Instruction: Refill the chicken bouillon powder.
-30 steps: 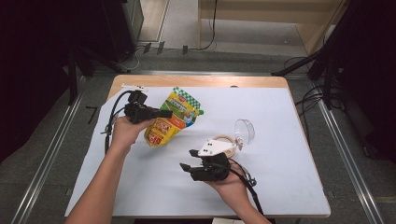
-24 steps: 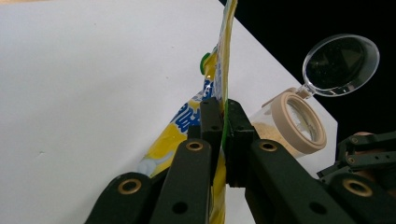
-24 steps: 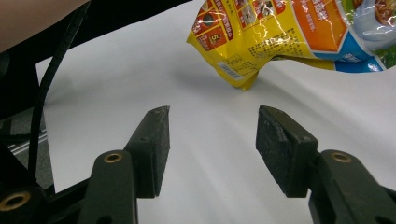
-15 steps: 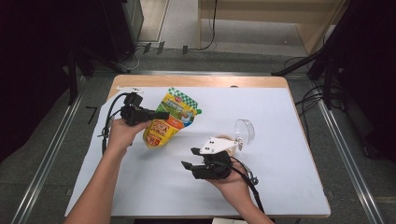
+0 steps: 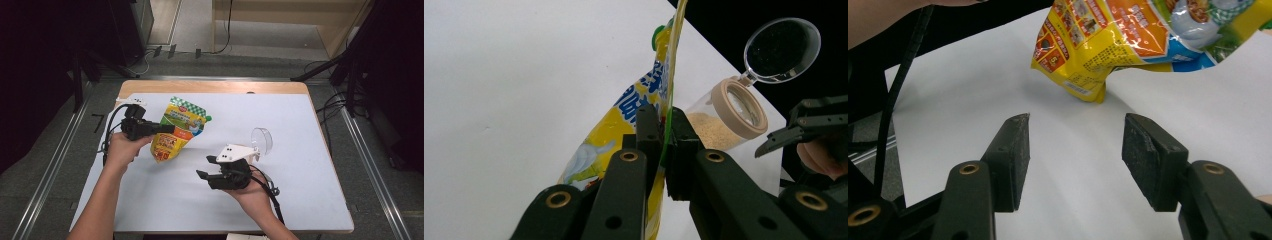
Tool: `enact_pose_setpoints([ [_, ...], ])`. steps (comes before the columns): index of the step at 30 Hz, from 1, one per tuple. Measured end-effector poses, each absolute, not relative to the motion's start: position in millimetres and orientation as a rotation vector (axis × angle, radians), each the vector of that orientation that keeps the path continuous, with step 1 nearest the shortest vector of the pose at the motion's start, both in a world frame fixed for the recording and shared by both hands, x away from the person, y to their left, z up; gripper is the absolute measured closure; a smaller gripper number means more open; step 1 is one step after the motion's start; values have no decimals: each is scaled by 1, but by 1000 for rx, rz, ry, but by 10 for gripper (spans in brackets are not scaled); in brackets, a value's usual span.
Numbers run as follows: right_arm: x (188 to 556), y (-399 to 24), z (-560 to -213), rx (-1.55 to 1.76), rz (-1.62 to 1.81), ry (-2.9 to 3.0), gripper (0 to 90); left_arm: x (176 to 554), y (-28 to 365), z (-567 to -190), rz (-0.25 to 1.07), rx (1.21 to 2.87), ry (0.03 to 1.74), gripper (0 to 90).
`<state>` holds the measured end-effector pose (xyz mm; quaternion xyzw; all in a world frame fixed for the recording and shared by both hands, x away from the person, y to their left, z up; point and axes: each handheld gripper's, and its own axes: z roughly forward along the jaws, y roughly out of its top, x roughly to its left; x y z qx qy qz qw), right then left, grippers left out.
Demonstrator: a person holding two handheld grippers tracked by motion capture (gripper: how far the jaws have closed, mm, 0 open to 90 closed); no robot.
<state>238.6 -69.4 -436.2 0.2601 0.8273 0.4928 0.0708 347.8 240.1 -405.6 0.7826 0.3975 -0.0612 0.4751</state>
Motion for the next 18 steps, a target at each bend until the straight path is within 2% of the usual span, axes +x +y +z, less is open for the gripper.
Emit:
enact_pose_setpoints([
  [18, 242, -70, -433, 763, 1458, 2496, 460, 320, 266, -410, -116, 1897, 983, 844],
])
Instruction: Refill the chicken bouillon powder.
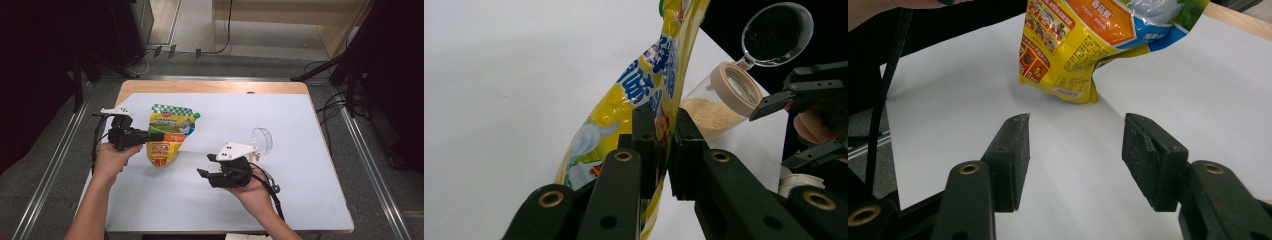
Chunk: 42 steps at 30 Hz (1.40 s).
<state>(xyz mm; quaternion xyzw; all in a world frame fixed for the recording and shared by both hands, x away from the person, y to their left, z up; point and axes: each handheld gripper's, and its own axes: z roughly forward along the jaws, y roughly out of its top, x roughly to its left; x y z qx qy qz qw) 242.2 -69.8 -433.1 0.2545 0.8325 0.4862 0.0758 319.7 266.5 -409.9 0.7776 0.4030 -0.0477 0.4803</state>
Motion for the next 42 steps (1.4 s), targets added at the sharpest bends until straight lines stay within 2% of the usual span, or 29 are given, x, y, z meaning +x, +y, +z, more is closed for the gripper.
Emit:
enact_pose_setpoints([
  [12, 242, -67, -434, 745, 1446, 2509, 460, 312, 278, -412, -116, 1903, 989, 838],
  [18, 242, -66, -434, 737, 1439, 2510, 460, 308, 283, -407, -113, 1868, 948, 779],
  [26, 242, -66, -433, 733, 1434, 2514, 462, 301, 284, -389, -65, 1866, 904, 642],
  [31, 243, -66, -431, 737, 1447, 2524, 500, 299, 283, -374, -33, 1878, 928, 580],
  [42, 244, -71, -422, 731, 1430, 2545, 509, 296, 285, -337, 31, 1888, 1011, 511],
])
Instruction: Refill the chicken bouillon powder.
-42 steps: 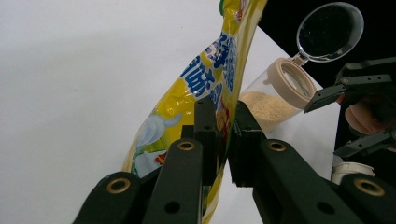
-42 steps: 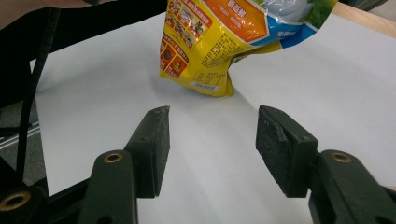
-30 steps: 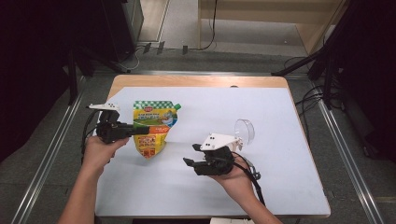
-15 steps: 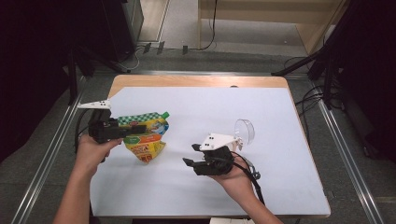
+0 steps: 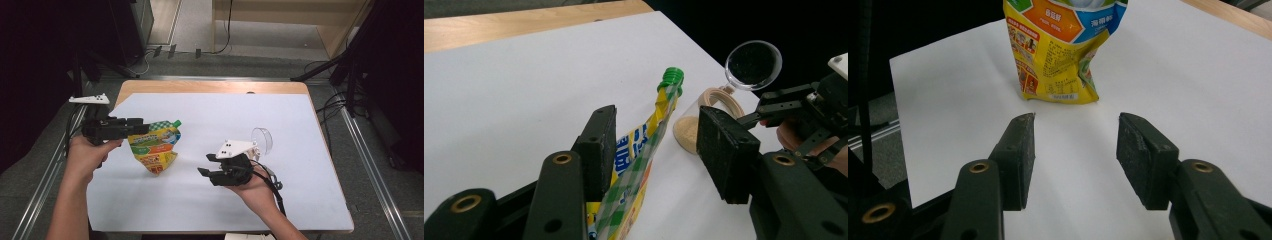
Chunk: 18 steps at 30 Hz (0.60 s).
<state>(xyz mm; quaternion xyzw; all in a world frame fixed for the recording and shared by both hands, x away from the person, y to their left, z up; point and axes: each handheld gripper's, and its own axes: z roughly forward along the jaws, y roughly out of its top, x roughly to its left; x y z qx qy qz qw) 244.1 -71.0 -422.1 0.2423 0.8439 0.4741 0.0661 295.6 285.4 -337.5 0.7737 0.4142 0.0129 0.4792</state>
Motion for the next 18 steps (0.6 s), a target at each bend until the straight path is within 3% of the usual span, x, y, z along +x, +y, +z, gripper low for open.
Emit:
enact_pose_setpoints([
  [18, 252, -86, -411, 790, 1422, 2564, 517, 297, 314, -320, 116, 1863, 1082, 463],
])
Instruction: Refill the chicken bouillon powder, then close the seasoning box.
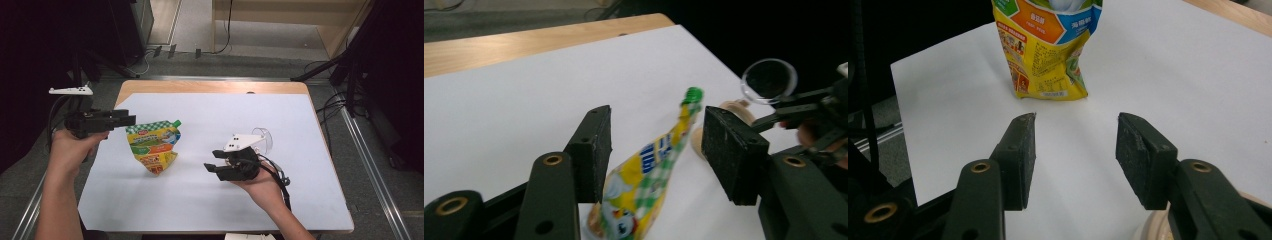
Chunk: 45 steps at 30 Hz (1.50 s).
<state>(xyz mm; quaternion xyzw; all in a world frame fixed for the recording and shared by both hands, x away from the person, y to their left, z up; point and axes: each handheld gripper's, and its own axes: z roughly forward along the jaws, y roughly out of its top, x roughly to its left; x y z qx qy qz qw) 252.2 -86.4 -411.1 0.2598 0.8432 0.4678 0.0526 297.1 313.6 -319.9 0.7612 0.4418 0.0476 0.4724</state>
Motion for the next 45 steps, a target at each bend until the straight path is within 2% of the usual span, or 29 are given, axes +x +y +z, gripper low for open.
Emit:
enact_pose_setpoints([
  [8, 257, -92, -406, 809, 1433, 2572, 522, 307, 330, -341, 113, 1838, 1156, 461],
  [18, 258, -100, -396, 813, 1434, 2569, 527, 315, 330, -361, 121, 1847, 1162, 452],
  [45, 269, -162, -351, 920, 1444, 2442, 571, 326, 319, -405, 60, 1887, 1185, 448],
])
